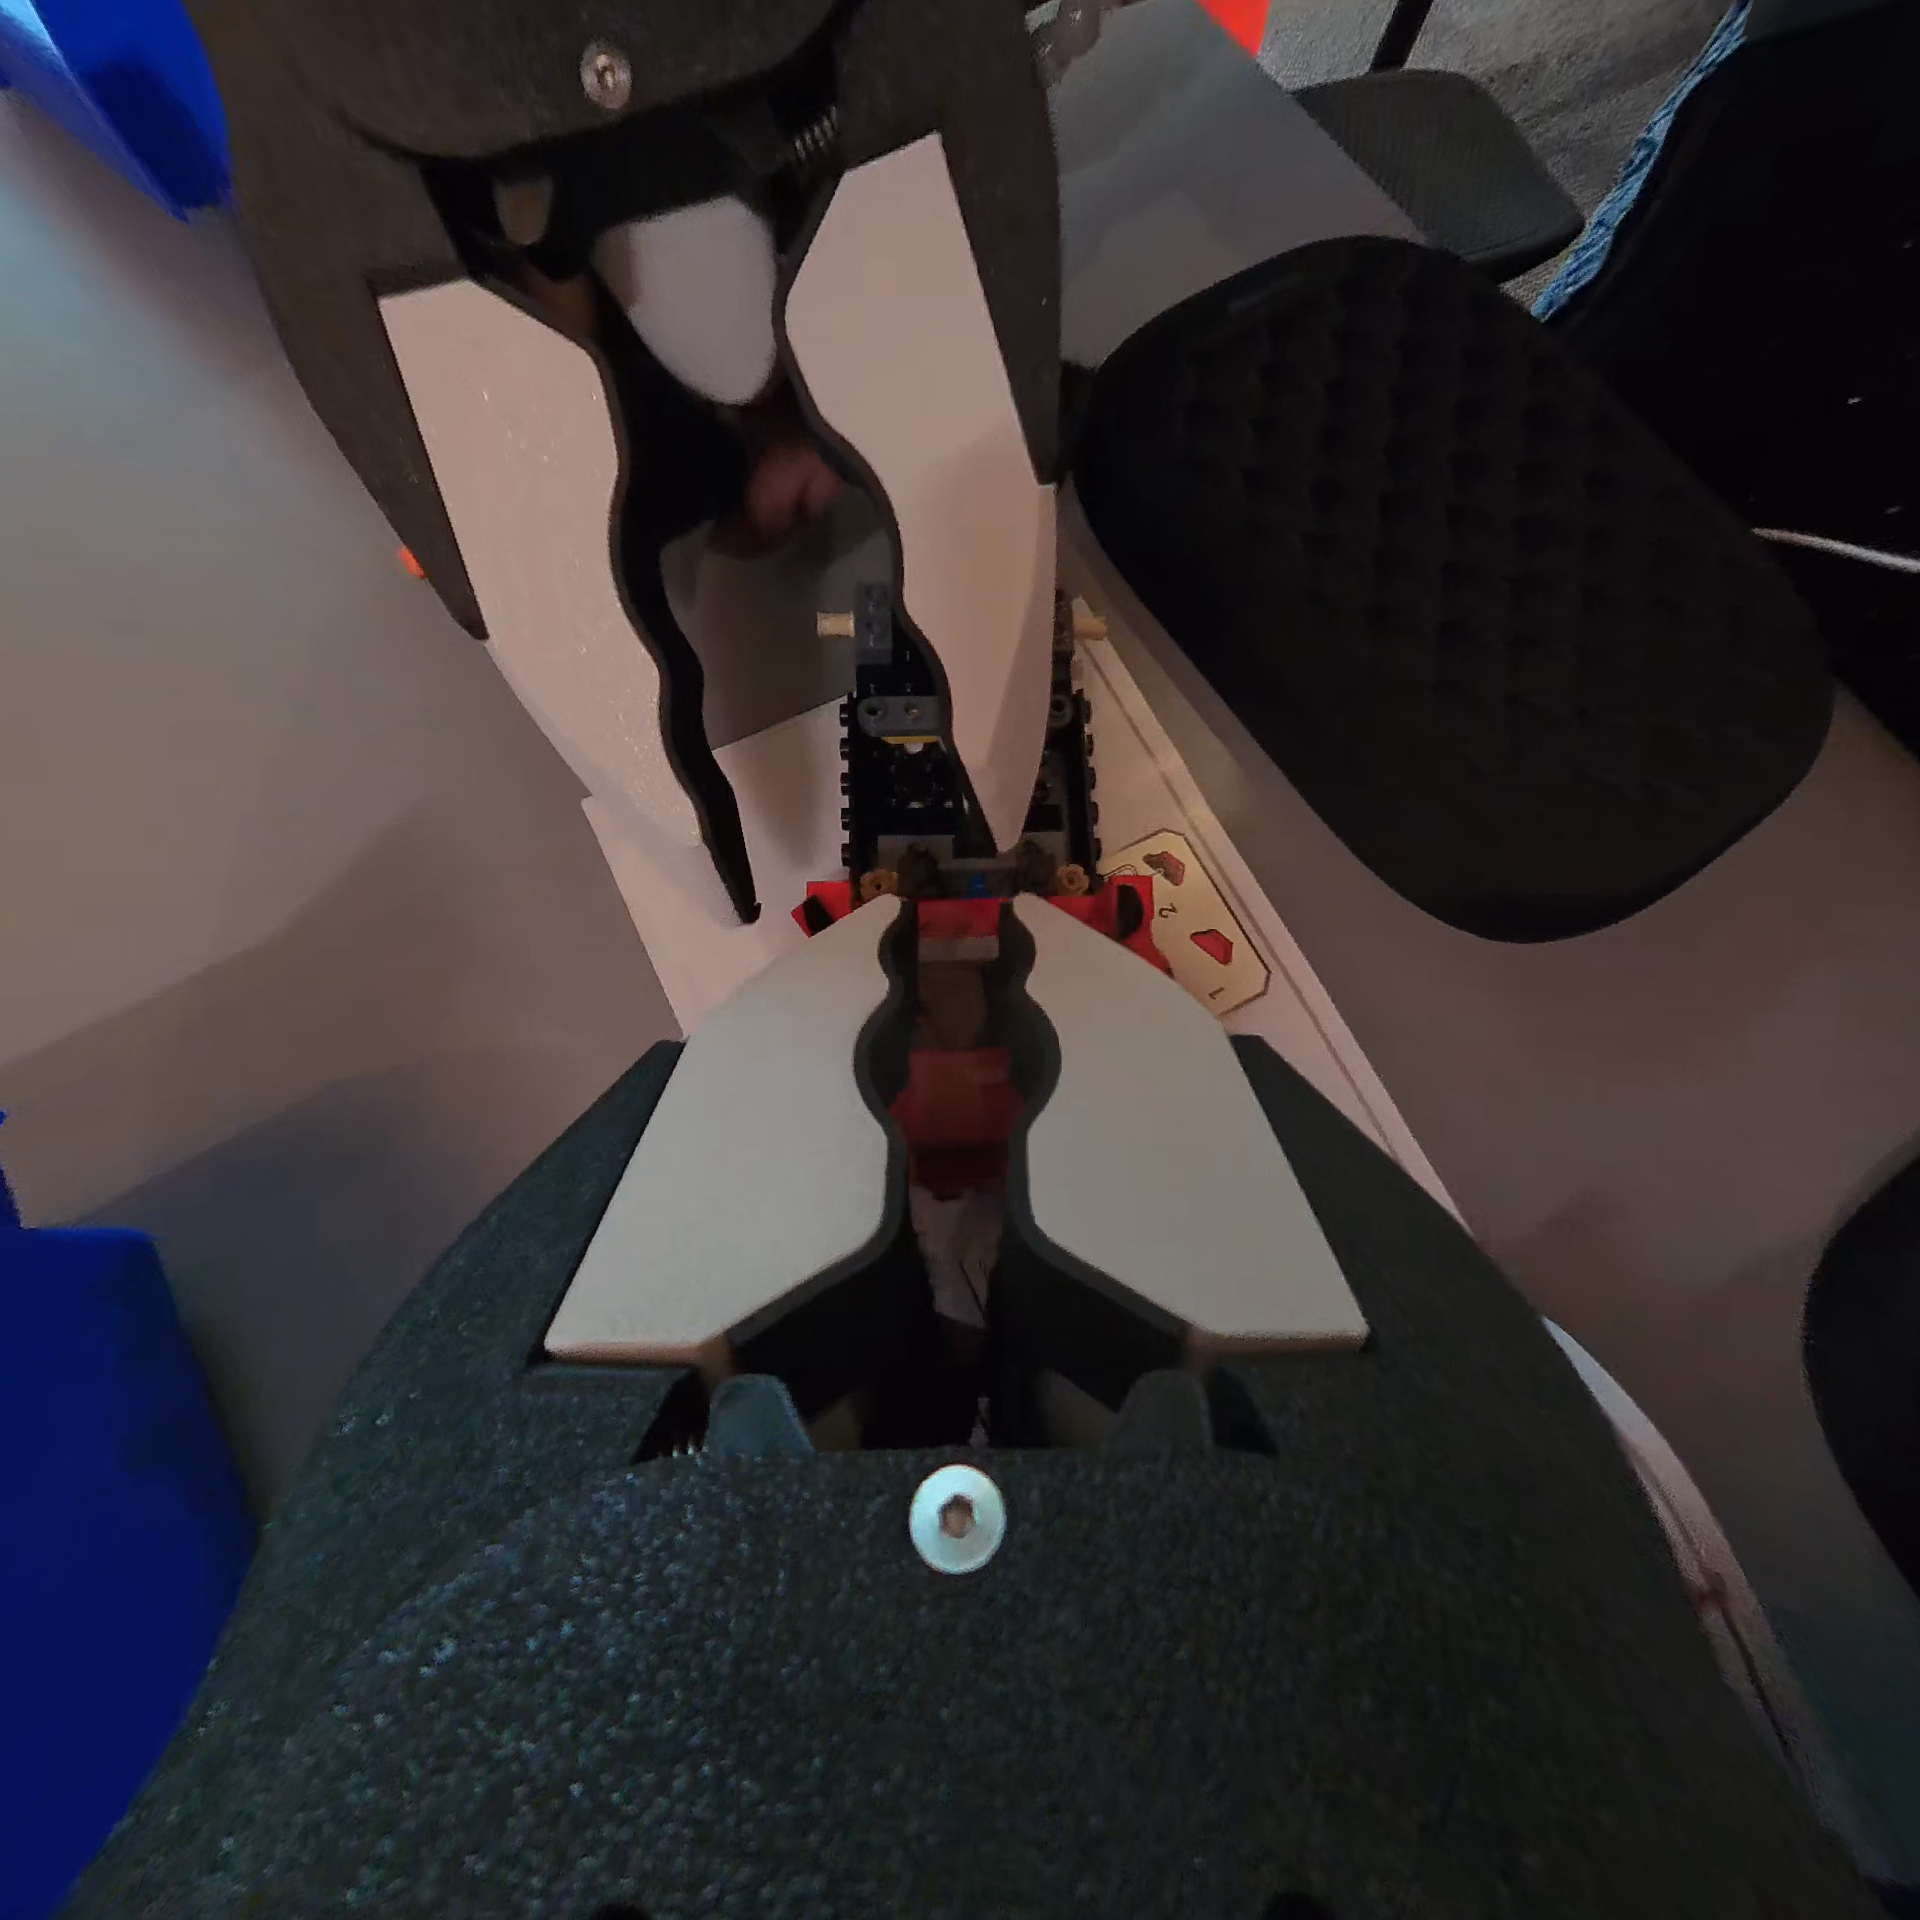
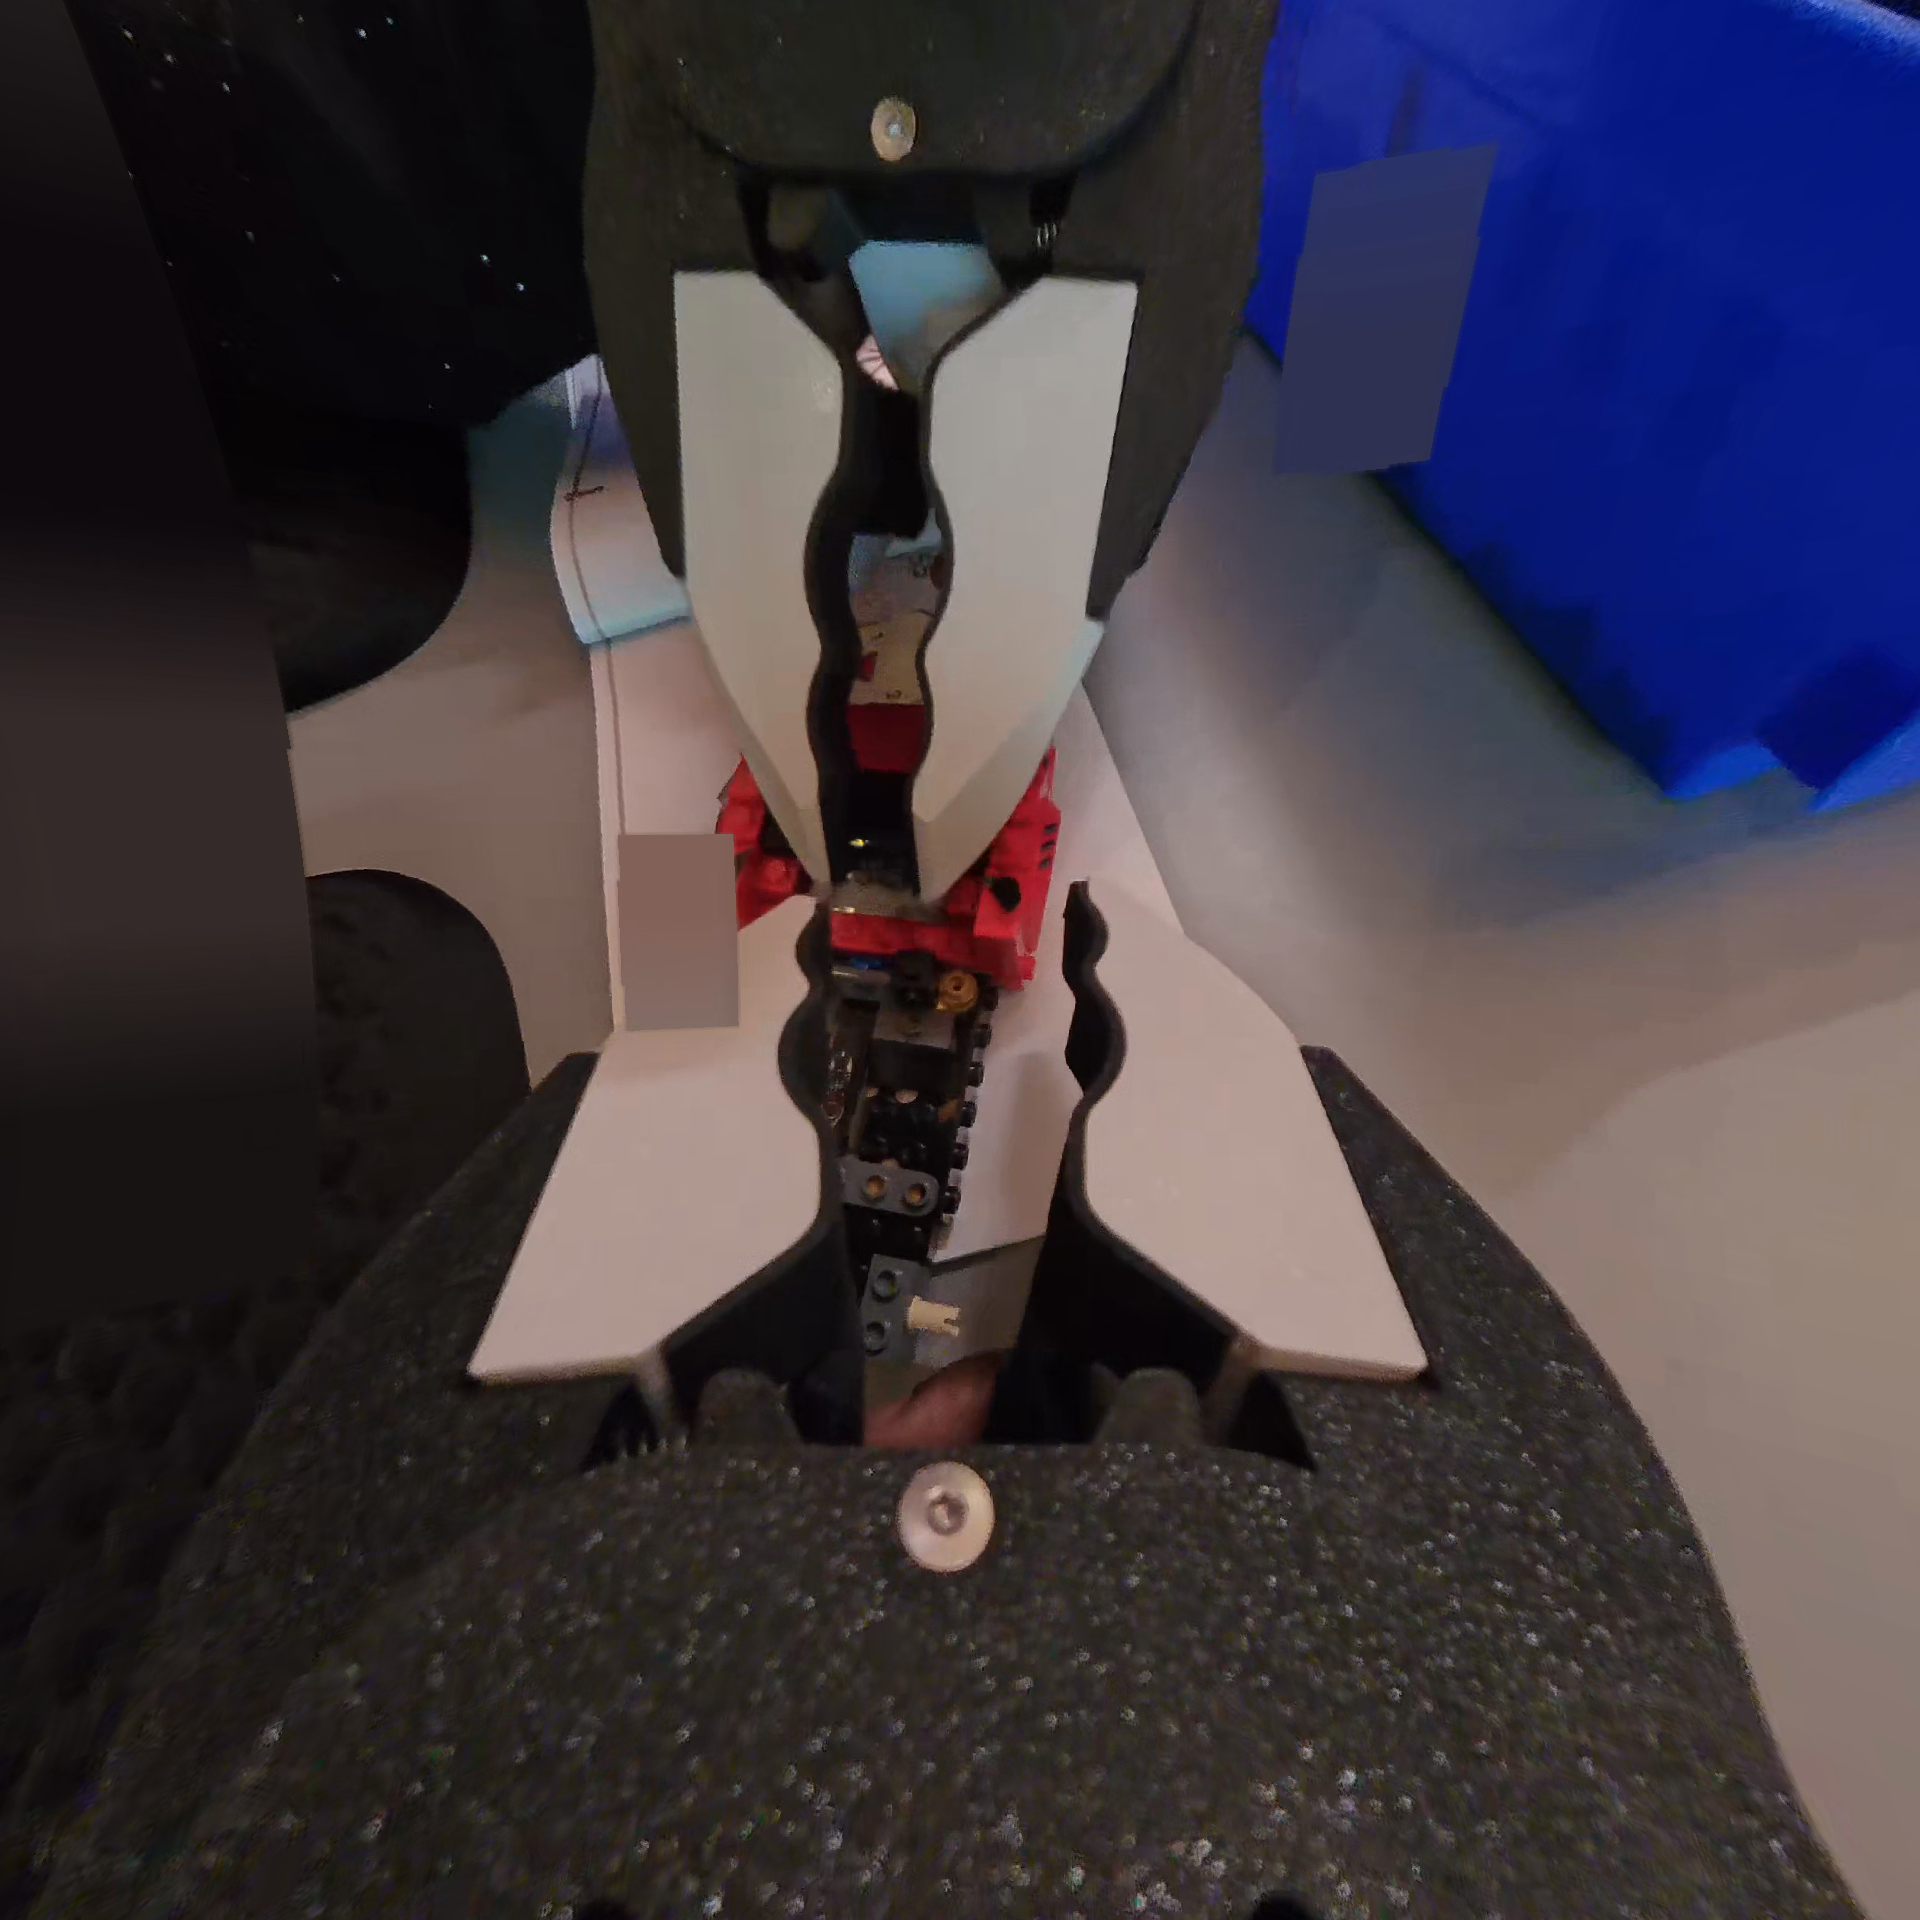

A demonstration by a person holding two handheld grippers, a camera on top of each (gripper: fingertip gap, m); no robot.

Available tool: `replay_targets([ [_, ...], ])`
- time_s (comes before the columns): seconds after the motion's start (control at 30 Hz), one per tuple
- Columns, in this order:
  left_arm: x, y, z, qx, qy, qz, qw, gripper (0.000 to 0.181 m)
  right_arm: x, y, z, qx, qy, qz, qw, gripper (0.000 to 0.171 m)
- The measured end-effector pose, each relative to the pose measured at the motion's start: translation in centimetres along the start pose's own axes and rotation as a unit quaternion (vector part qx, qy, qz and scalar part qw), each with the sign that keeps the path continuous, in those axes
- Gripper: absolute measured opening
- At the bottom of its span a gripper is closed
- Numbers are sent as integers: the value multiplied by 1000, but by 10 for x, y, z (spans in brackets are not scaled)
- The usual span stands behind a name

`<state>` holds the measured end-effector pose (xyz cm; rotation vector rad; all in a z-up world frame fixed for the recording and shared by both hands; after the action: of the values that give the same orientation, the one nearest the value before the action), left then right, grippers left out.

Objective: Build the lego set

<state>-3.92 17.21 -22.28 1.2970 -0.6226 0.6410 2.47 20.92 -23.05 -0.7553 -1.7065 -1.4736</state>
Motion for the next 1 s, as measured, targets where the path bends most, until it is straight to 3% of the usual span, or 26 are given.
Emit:
replay_targets([
  [0.2,-1,25,2,34,16,0,999,25,-2,-1,3,9,15,7,1000,44],
  [1.0,-2,3,-5,44,26,-22,998,31,2,0,0,14,44,-4,999,34],
])
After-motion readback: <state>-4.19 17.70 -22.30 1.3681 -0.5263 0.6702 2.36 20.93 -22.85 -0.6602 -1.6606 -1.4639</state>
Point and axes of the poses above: each gripper's, where its closed fingertips meet, y back along the fingers, x out of its top, z = x × y across the jaws, the point moved 4 cm from there along y, back along the fingers, and after that the axes turned 9 degrees about -x, right-handed, at the moved point
